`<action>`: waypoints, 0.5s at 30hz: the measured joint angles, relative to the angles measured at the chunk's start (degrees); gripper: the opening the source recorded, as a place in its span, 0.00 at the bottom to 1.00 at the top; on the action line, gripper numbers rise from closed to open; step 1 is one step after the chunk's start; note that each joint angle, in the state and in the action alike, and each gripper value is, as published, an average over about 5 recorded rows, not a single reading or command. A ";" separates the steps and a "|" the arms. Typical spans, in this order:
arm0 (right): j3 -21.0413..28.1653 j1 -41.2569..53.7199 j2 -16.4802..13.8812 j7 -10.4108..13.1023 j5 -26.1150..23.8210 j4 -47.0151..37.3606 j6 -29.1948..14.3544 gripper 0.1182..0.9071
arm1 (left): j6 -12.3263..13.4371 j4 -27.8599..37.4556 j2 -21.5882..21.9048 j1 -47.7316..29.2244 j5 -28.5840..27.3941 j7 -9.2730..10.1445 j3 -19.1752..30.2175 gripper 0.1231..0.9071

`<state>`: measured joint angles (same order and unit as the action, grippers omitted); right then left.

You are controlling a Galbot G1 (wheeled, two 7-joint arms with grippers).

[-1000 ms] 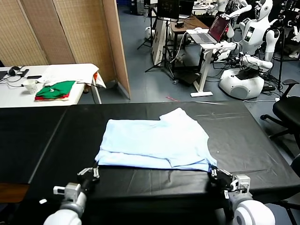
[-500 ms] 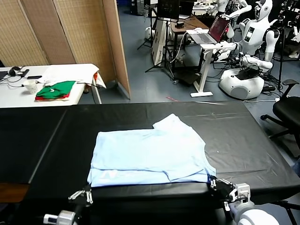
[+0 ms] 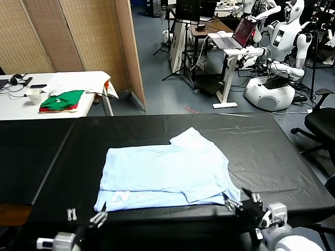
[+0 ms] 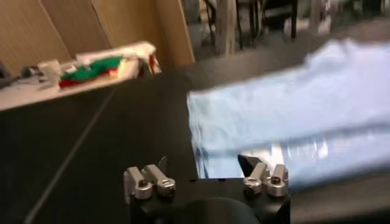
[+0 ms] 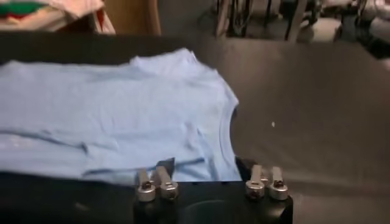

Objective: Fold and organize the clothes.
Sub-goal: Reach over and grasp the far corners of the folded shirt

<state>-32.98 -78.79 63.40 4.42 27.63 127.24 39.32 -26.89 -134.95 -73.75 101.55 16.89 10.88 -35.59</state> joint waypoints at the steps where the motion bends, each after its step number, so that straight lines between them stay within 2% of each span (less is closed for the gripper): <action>1: 0.88 2.00 -0.34 0.26 0.29 -1.45 0.32 1.00 | 0.00 0.72 0.59 -1.84 2.17 0.82 0.25 1.00; 6: 5.66 11.62 -1.82 0.64 1.70 -8.72 1.15 1.00 | -1.32 6.70 4.03 -11.85 11.76 3.12 1.44 1.00; 15: 15.27 27.99 -0.26 -0.25 3.11 -24.43 1.18 1.00 | -6.34 19.64 10.50 -27.93 24.72 3.41 4.77 1.00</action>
<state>-17.71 -50.80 63.13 4.17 30.74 102.81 40.50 -33.23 -115.31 -63.25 73.63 41.61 14.29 -30.82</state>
